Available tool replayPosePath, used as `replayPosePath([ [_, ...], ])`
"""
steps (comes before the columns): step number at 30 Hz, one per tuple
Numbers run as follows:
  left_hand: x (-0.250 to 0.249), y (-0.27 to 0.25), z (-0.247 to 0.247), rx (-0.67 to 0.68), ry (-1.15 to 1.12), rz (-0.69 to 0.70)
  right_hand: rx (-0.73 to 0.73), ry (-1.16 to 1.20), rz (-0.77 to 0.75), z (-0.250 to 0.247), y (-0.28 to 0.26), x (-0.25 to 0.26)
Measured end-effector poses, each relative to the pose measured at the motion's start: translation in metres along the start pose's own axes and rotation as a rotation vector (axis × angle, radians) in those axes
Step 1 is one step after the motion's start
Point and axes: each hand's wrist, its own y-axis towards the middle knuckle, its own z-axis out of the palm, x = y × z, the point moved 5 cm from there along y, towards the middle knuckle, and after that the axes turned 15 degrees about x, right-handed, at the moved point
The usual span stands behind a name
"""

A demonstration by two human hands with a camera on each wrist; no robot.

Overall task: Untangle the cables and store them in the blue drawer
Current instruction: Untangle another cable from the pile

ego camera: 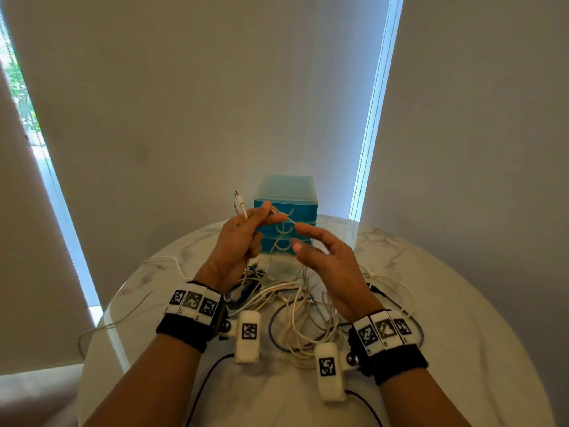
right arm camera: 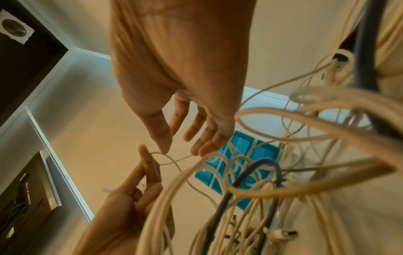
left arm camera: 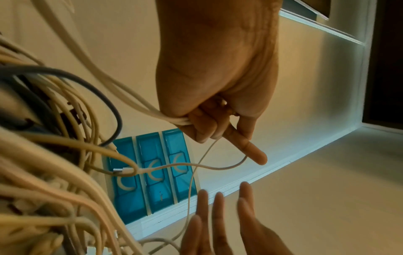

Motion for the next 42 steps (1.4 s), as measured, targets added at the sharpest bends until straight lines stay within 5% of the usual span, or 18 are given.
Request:
replayPosePath([
  [5, -0.008, -0.001, 0.010, 0.041, 0.004, 0.011, 0.214, -0.196, 0.174, 0.017, 0.001, -0.016],
  [8, -0.008, 0.000, 0.008, 0.014, -0.008, 0.030, 0.194, -0.182, 0.138, 0.014, 0.001, -0.013],
  [14, 0.007, 0.002, -0.016, -0.158, -0.040, -0.013, 0.277, 0.540, -0.010, -0.001, -0.011, 0.024],
  [16, 0.014, 0.002, -0.018, -0.178, -0.018, -0.048, 0.310, 0.608, -0.038, 0.000, -0.014, 0.028],
  [21, 0.017, 0.002, -0.018, -0.180, 0.029, -0.083, 0.175, 0.425, -0.069, -0.011, -0.007, 0.025],
  [24, 0.020, 0.000, -0.014, -0.130, 0.108, -0.142, -0.027, 0.333, -0.085, -0.027, -0.002, 0.019],
  [29, 0.021, -0.001, -0.014, -0.125, 0.165, -0.174, -0.278, 0.499, -0.193, -0.062, -0.009, 0.019],
  [32, 0.017, 0.000, -0.013, -0.089, 0.037, -0.149, -0.281, 0.532, -0.172, -0.068, -0.012, 0.017],
  [37, 0.016, 0.005, 0.011, 0.072, -0.303, -0.158, -0.084, 0.335, 0.130, -0.022, 0.001, -0.002],
  [42, 0.025, 0.008, 0.016, 0.139, -0.354, -0.163, -0.024, 0.206, 0.062, 0.011, 0.003, -0.006],
])
